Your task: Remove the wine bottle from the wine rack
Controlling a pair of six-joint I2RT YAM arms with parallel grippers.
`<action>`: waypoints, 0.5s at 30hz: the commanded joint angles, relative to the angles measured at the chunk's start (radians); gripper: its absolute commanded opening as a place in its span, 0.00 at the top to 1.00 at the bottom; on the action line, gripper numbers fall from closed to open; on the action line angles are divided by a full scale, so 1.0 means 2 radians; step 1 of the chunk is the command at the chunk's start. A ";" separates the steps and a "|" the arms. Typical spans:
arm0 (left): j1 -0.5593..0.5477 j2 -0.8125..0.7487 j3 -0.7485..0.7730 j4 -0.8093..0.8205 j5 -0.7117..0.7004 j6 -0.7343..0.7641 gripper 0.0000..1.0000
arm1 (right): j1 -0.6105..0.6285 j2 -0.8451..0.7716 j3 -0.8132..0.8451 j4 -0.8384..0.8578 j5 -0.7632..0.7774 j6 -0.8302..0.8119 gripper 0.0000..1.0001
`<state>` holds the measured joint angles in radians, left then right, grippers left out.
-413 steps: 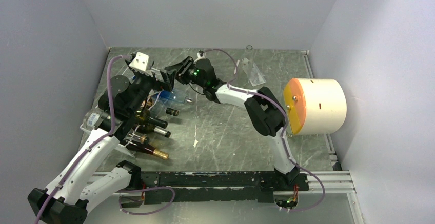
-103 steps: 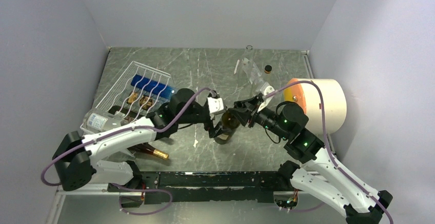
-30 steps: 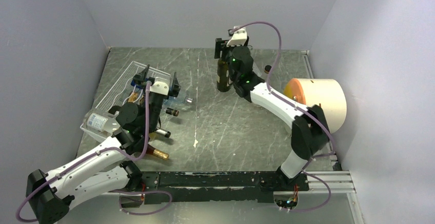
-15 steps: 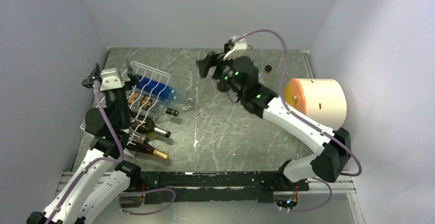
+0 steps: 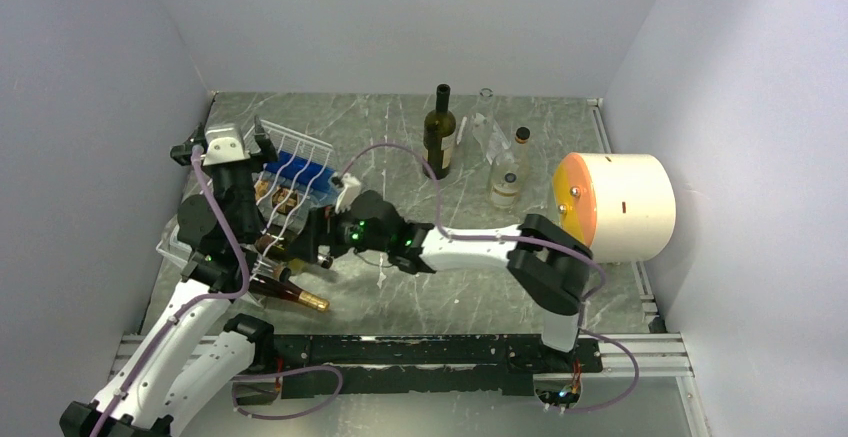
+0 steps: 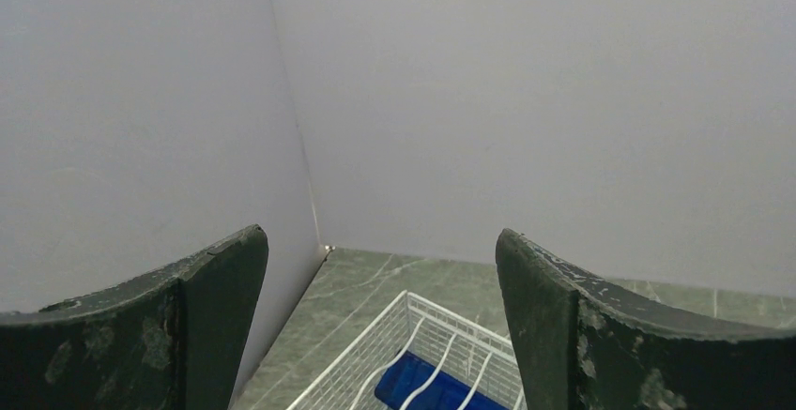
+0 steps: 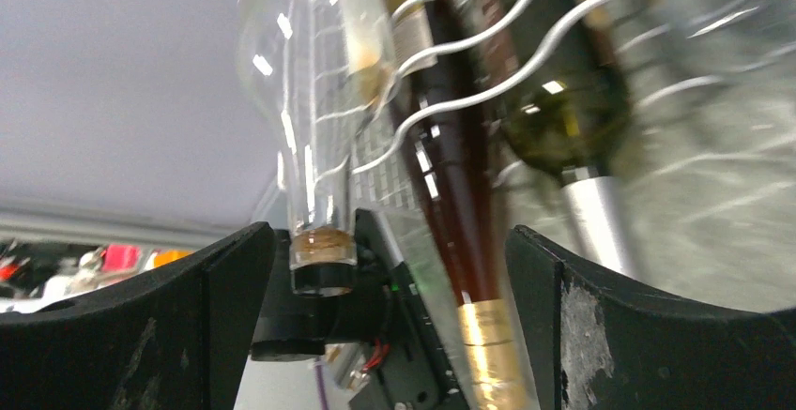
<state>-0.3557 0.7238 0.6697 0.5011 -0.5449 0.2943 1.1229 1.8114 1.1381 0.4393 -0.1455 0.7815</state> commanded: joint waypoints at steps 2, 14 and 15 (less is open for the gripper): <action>0.002 -0.011 -0.005 0.028 0.001 0.007 0.05 | 0.035 0.065 0.051 0.076 -0.062 0.051 0.03; 0.002 -0.011 0.001 0.017 0.010 -0.006 0.06 | 0.047 0.175 0.152 0.059 -0.107 0.067 0.26; 0.002 -0.010 0.001 0.016 0.013 -0.007 0.06 | 0.046 0.177 0.156 0.058 -0.109 0.067 0.29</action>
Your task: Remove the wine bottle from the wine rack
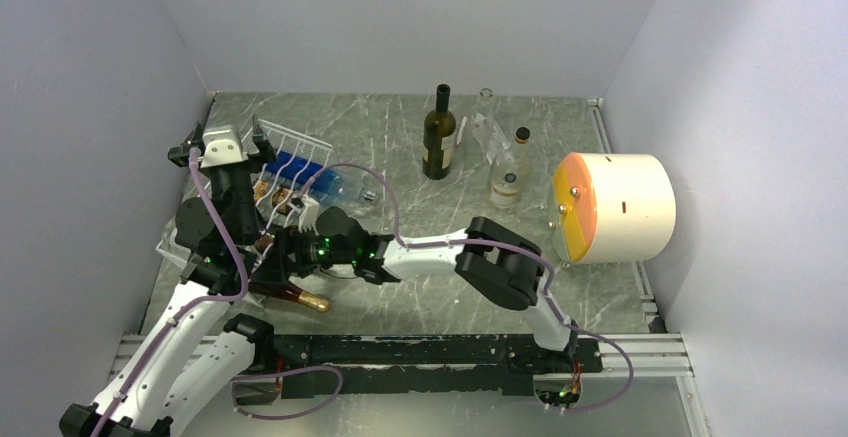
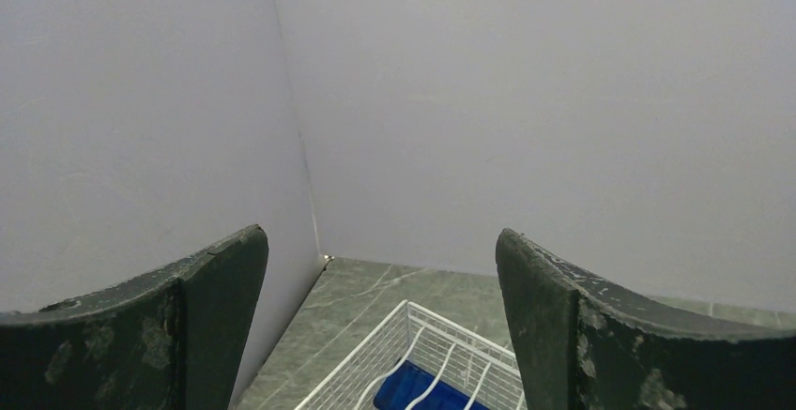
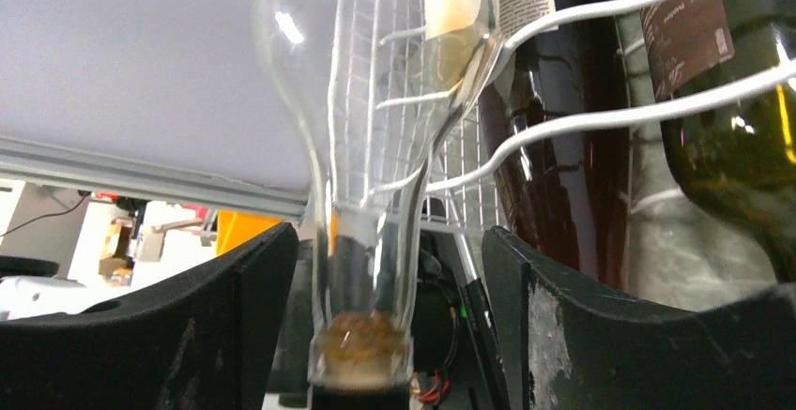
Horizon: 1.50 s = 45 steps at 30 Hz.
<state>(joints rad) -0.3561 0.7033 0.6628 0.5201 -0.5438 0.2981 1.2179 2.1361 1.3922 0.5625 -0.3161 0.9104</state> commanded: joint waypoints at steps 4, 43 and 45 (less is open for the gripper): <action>-0.001 0.001 0.007 -0.005 0.035 -0.010 0.06 | -0.003 0.023 0.037 0.000 -0.039 0.012 0.42; -0.072 -0.009 0.024 -0.035 0.048 0.000 0.05 | -0.019 -0.131 -0.154 0.197 -0.016 0.123 1.00; -0.076 -0.006 0.025 -0.036 0.048 0.002 0.05 | -0.019 -0.132 -0.156 0.202 -0.022 0.128 1.00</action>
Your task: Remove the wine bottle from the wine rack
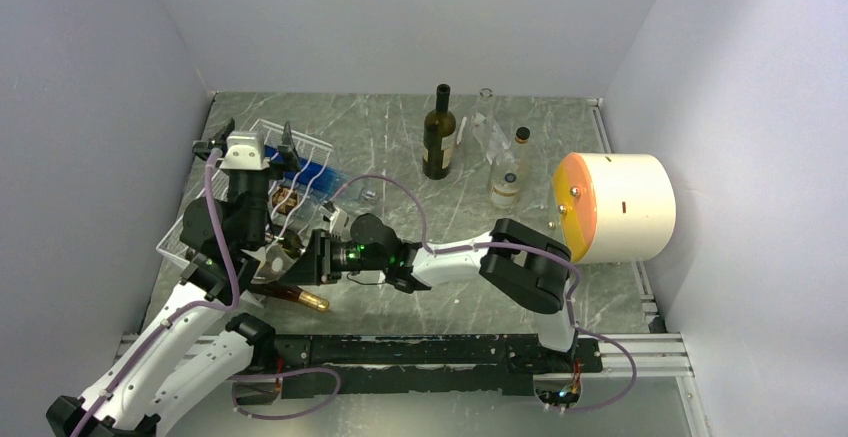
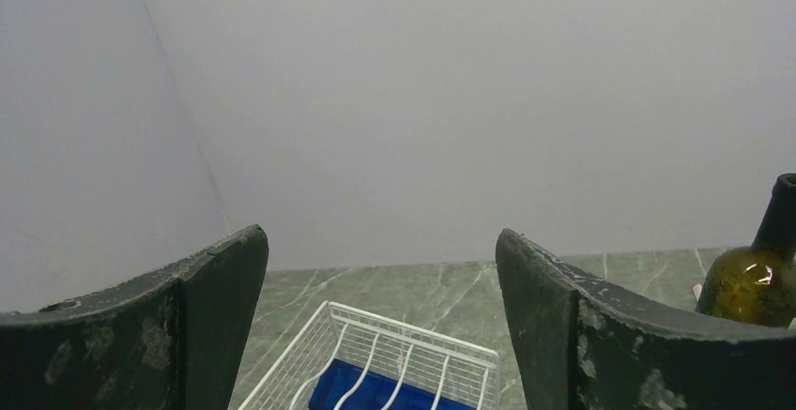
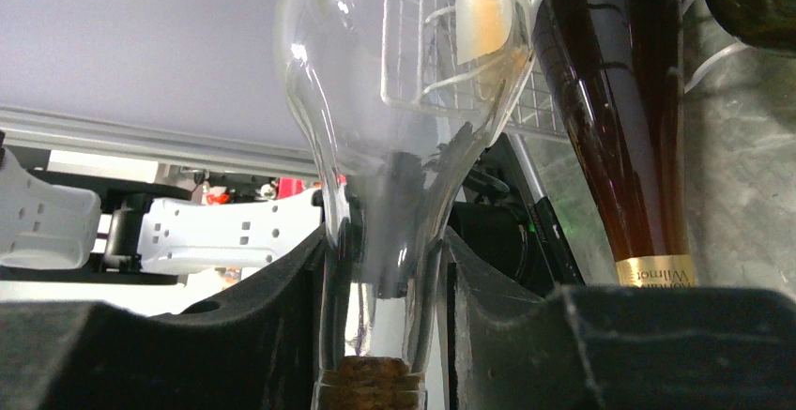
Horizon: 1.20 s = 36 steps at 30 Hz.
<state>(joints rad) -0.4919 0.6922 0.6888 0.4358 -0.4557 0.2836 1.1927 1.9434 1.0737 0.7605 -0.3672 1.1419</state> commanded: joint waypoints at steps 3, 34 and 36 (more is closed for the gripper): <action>-0.011 0.001 0.013 0.007 0.003 0.013 0.05 | -0.007 -0.039 -0.001 0.119 0.005 0.017 1.00; -0.022 0.001 0.011 0.009 0.002 0.031 0.05 | -0.008 0.029 0.051 0.214 0.030 0.034 1.00; -0.022 0.000 0.010 0.010 0.001 0.033 0.05 | -0.005 0.049 0.062 0.217 0.032 0.023 1.00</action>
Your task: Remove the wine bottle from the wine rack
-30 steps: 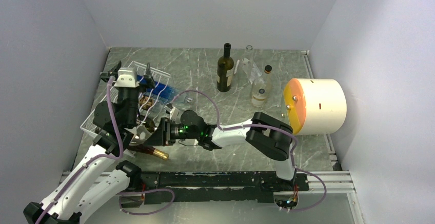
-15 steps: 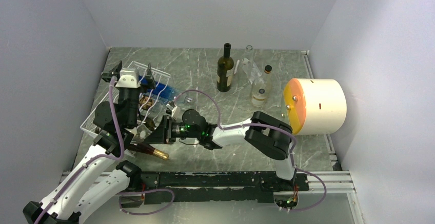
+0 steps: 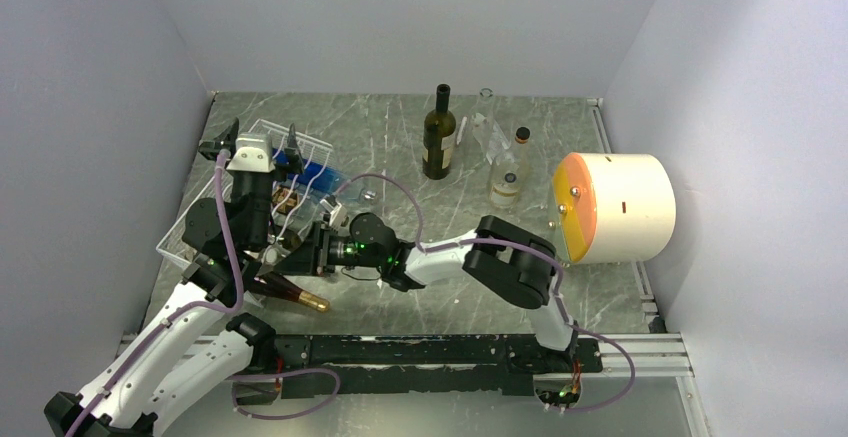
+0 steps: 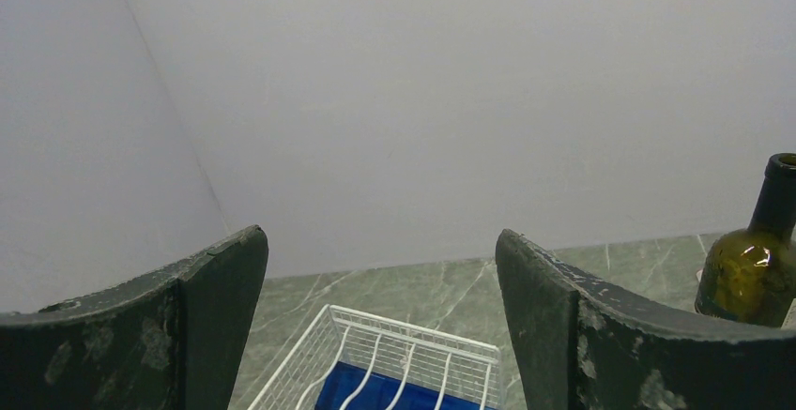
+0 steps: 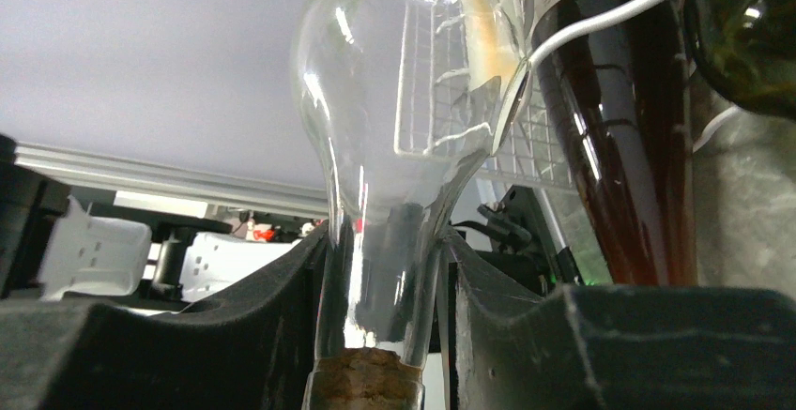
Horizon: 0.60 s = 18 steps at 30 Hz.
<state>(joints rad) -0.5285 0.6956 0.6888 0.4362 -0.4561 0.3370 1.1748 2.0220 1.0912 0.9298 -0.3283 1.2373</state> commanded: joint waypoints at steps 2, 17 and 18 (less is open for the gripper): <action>-0.005 -0.003 0.009 0.012 -0.001 0.008 0.05 | 0.010 0.032 0.066 0.131 0.013 -0.032 1.00; -0.009 -0.009 0.006 0.017 -0.008 0.018 0.05 | 0.026 0.083 0.128 -0.094 -0.013 -0.135 0.63; -0.008 -0.009 0.006 0.018 -0.008 0.019 0.06 | 0.026 0.083 0.136 -0.117 -0.019 -0.144 0.56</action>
<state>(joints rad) -0.5350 0.6914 0.6888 0.4370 -0.4595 0.3565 1.2213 2.1643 1.2922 0.8402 -0.2996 1.0500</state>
